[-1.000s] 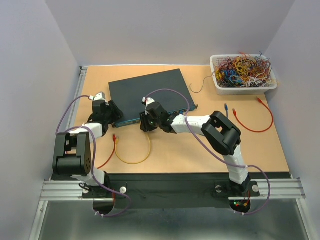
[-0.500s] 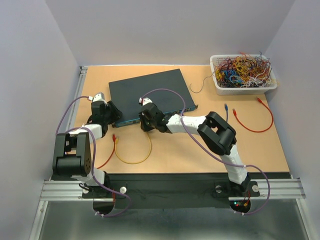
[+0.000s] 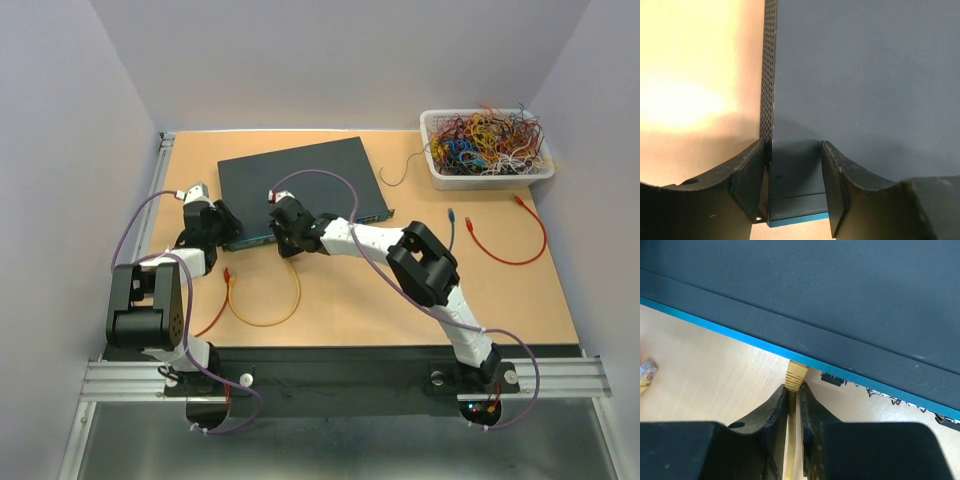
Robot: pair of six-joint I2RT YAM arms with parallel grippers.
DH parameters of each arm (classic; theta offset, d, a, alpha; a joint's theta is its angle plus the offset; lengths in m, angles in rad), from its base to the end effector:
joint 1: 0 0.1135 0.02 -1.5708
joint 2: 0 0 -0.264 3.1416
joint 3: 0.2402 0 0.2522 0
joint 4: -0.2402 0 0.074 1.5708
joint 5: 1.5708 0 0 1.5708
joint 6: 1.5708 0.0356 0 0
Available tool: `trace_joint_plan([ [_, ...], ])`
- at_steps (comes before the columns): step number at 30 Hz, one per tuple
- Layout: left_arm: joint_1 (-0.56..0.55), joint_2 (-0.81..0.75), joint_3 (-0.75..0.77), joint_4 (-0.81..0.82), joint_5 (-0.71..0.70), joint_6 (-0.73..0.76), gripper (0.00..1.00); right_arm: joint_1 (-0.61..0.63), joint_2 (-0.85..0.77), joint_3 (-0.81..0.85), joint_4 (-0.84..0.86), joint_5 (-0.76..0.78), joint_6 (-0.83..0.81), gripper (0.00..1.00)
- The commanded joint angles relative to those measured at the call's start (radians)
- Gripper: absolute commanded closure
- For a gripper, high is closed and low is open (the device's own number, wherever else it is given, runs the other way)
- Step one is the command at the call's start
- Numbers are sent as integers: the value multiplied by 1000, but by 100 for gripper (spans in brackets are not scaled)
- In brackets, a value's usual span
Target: Insert the plug into the switch port
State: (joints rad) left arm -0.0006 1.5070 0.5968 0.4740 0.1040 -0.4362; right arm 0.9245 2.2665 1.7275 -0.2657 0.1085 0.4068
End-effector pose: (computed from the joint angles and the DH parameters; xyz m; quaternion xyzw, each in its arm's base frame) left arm 0.3000 -0.0039 0.1741 -0.1547 0.8284 -0.1591 0.5144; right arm 0.3079 0.4017 0.1631 -0.2175 0.9005 0.1909 0.3246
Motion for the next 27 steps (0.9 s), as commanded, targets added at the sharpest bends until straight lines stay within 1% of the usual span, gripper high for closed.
trace_joint_plan([
  [1, -53, -4, -26, -48, 123, -10, 74, 10, 67, 118, 220, 26, 17, 84],
  [4, -53, -5, -28, -49, 122, -12, 74, 7, 57, 129, 214, 98, 13, 82],
  [6, -55, -5, -29, -46, 120, -12, 74, 8, 53, 138, 212, 99, 7, 73],
  [7, -55, -5, -28, -48, 118, -12, 74, 8, 51, 150, 210, 92, 4, 66],
  [8, -55, -4, -28, -48, 117, -10, 74, 7, 47, 153, 206, 82, 3, 53],
  [9, -55, -2, -26, -48, 115, -10, 74, 7, 47, 149, 204, 79, 3, 53],
  [10, -55, -2, -26, -49, 111, -10, 74, 8, 38, 141, 206, 79, 1, 45],
  [12, -53, -1, -23, -52, 102, -9, 74, 8, 25, 106, 206, 74, 1, 38],
  [13, -53, -1, -19, -58, 92, -7, 74, 8, 21, 92, 206, 68, 0, 38],
  [16, -47, -14, 0, -80, 45, -4, 73, 10, -33, -21, 207, 53, 4, 34],
  [17, -44, -17, 4, -81, 39, -4, 73, 14, -44, -22, 207, 53, 4, 33],
  [18, -36, -21, 8, -83, 34, -4, 73, 22, -57, -69, 207, 54, 4, 21],
  [19, -32, -25, 15, -84, 30, -6, 71, 27, -70, -89, 206, 54, 3, 15],
  [20, -27, -27, 18, -86, 23, -7, 69, 33, -99, -136, 207, 60, 4, 0],
  [21, -26, -25, 23, -87, 19, -9, 67, 37, -114, -160, 207, 66, 7, 0],
  [22, -21, -25, 27, -86, 11, -10, 61, 40, -130, -181, 210, 69, 7, 0],
  [24, -15, -21, 41, -90, -4, -10, 55, 48, -188, -226, 218, 88, 10, 0],
  [25, -12, -19, 47, -90, -9, -9, 49, 48, -214, -267, 220, 94, 10, 0],
  [27, -7, -16, 69, -101, -18, -6, 41, 50, -290, -327, 226, 114, 12, 0],
])
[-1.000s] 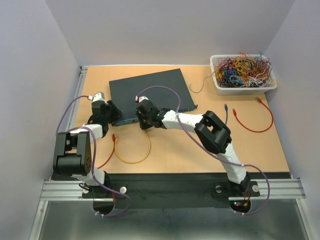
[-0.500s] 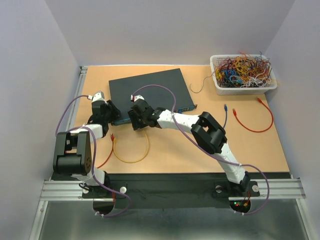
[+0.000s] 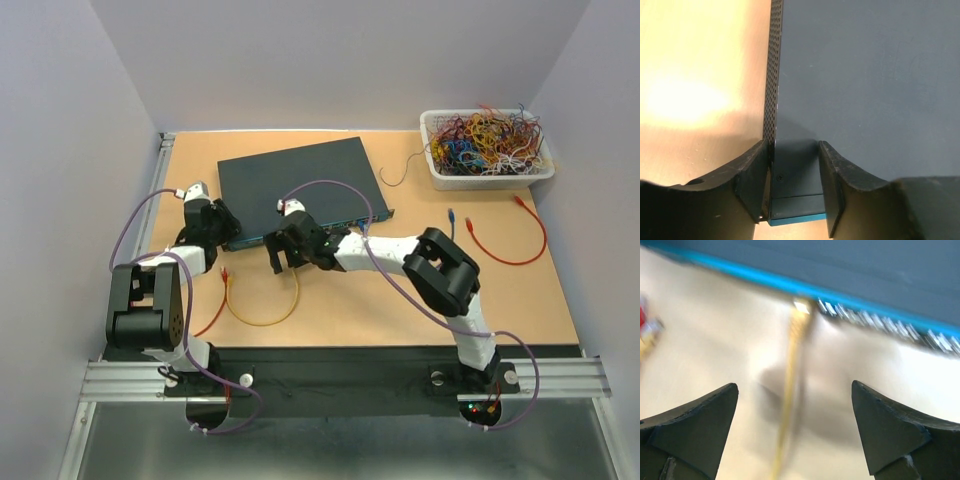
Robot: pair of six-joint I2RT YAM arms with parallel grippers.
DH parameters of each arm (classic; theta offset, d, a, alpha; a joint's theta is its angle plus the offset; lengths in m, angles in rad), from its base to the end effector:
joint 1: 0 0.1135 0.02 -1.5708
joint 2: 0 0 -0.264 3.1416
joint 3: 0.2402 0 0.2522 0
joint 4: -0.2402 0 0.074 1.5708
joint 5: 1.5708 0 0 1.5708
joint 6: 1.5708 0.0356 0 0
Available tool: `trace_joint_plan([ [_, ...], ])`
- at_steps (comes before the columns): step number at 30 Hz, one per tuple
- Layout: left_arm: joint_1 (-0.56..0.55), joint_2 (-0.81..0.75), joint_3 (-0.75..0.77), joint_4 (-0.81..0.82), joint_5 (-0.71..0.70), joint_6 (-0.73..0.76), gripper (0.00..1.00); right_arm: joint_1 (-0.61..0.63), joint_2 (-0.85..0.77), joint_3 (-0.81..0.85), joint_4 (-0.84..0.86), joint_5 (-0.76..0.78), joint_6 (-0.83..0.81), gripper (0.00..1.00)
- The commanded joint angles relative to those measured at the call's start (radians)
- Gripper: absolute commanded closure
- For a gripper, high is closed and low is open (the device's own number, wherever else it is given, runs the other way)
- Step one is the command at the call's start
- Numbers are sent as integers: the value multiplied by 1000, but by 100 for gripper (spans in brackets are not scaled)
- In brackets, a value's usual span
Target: Insert the plug into the switch port
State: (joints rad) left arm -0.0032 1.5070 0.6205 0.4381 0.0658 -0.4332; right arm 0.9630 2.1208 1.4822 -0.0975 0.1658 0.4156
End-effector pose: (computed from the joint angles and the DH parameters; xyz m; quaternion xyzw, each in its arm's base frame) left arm 0.3032 -0.0033 0.1776 -0.1634 0.8304 -0.1423 0.5133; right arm 0.2740 0.3835 0.1675 -0.2139 0.8862 0.1985 0.3599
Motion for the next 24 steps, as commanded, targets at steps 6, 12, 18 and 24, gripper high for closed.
trace_joint_plan([
  [6, -4, -59, 91, -94, -33, -7, 32, 13, -340, -210, 59, 97, -14, 0],
  [12, 19, -217, 41, -104, -112, -33, 28, 121, -340, -159, 58, 72, 3, 0],
  [18, 19, -464, -50, -145, -216, -102, 28, 184, -102, 79, 56, 21, -24, 11],
  [24, 19, -683, -101, -198, -153, -157, 28, 197, 97, 326, 19, 70, -112, 18],
])
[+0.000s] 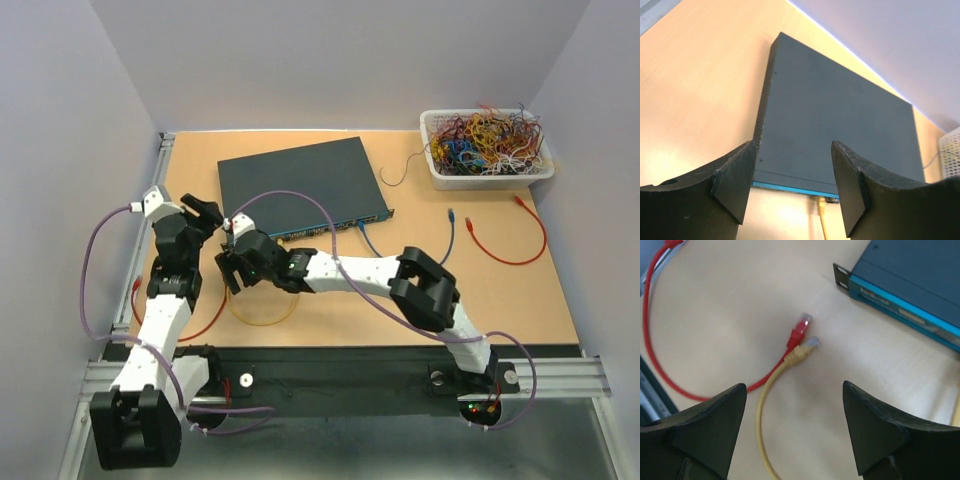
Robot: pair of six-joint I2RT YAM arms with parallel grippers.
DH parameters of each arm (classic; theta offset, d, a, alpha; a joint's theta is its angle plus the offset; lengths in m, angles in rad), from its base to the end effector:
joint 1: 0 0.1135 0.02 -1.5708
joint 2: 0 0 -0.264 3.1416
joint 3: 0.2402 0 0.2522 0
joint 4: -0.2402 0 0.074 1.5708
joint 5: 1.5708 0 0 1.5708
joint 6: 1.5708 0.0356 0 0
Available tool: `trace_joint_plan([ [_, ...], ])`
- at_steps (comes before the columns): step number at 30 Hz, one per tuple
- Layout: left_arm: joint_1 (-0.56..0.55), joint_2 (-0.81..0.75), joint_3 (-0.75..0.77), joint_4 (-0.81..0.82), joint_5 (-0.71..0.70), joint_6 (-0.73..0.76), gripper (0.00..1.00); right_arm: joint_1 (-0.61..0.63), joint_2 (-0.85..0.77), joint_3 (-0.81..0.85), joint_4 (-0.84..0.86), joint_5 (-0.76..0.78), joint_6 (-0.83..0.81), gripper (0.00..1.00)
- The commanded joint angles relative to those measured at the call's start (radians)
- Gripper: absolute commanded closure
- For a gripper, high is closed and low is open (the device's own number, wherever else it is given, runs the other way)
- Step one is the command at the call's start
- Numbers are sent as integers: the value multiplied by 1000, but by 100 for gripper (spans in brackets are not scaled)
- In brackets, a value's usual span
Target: Insert the plug into the switch port
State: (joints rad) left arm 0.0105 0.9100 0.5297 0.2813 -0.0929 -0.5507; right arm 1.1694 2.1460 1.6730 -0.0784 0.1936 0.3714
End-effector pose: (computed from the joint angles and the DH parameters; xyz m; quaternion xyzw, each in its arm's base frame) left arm 0.2166 0.0056 0.2759 -0.2350 0.7028 -0.1457 0.6554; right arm 0.2024 0.4592 0.2198 -0.2941 0.8189 0.2777 0.4073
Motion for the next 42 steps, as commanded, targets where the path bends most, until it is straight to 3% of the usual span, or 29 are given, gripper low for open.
trace_joint_plan([
  [1, 3, -101, -2, -60, 4, -37, 28, -10, 119, 161, -6, 47, -80, 20],
  [8, 2, -289, 12, -165, 35, -48, 28, -2, 284, 364, -27, 56, -106, 25],
  [12, 2, -292, 61, -228, 38, -20, 28, 3, 334, 457, -60, 104, -115, 27],
  [19, 2, -376, 90, -267, -2, -23, 28, 3, 380, 478, -83, 182, -115, 30],
  [35, 2, -461, 147, -337, -91, 24, 27, 16, 466, 587, -96, 112, -77, 36],
  [42, 2, -461, 133, -329, -90, 24, 27, 41, 469, 567, -104, 103, -51, 50],
])
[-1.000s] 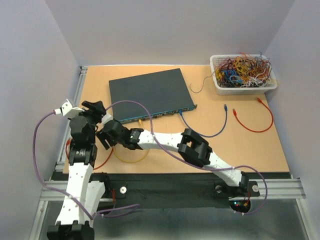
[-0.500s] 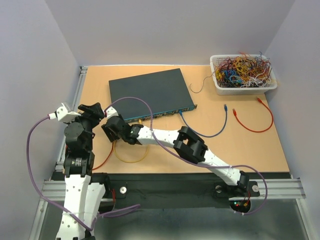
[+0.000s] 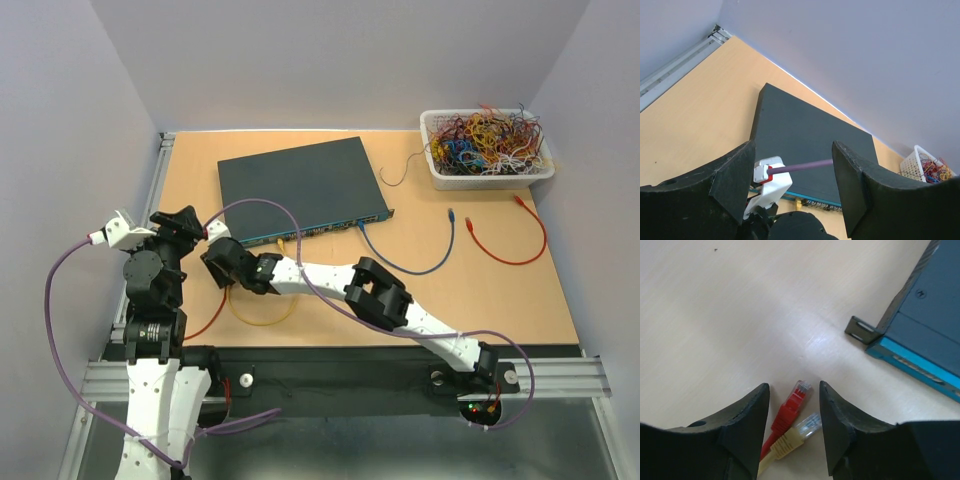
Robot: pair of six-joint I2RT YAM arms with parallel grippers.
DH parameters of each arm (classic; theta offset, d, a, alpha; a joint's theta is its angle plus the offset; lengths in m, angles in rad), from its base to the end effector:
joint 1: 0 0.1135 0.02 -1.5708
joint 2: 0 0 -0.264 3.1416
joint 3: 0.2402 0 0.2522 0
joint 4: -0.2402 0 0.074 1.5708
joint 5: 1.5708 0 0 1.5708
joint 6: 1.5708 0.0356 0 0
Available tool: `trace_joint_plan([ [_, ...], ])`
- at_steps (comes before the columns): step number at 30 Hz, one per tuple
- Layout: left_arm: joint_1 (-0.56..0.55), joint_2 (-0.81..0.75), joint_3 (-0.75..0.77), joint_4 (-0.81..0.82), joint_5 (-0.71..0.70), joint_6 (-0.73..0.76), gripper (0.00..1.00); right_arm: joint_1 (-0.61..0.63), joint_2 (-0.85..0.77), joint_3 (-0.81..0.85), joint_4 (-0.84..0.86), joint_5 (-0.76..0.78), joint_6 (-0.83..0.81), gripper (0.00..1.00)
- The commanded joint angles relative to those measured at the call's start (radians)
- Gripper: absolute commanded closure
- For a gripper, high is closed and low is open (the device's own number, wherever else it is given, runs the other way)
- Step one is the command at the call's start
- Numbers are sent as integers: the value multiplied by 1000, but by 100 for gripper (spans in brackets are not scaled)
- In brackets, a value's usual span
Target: Insert the plug into the switch port
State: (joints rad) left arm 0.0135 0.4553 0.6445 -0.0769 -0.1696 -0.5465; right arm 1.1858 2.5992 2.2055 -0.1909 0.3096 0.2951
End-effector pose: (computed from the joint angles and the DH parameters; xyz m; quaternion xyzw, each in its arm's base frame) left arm 0.1205 0.0076 0.3468 -0.2442 0.6206 -0.1412 0.7316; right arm 0.2299 0.5384 0.1517 -0.3091 0.8169 0.2153 0.4369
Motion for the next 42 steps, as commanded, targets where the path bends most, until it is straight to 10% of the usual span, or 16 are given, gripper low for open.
trace_joint_plan([
  [1, 0, -6, 20, 29, -13, 20, 27, 31, 21, 36, 7, -14, 30, 51],
  [11, -1, -9, 20, 26, -11, 25, 27, 34, 58, 37, -7, 8, 53, 64],
  [17, 0, -6, 21, 26, -8, 28, 27, 34, 59, 23, -4, 31, 52, 96],
  [22, 0, -15, 27, 25, -4, 40, 27, 34, 1, -38, 51, 40, 55, 100],
  [42, 0, -9, 50, 184, 264, 85, 27, -37, -890, -972, 708, -177, 33, 99],
])
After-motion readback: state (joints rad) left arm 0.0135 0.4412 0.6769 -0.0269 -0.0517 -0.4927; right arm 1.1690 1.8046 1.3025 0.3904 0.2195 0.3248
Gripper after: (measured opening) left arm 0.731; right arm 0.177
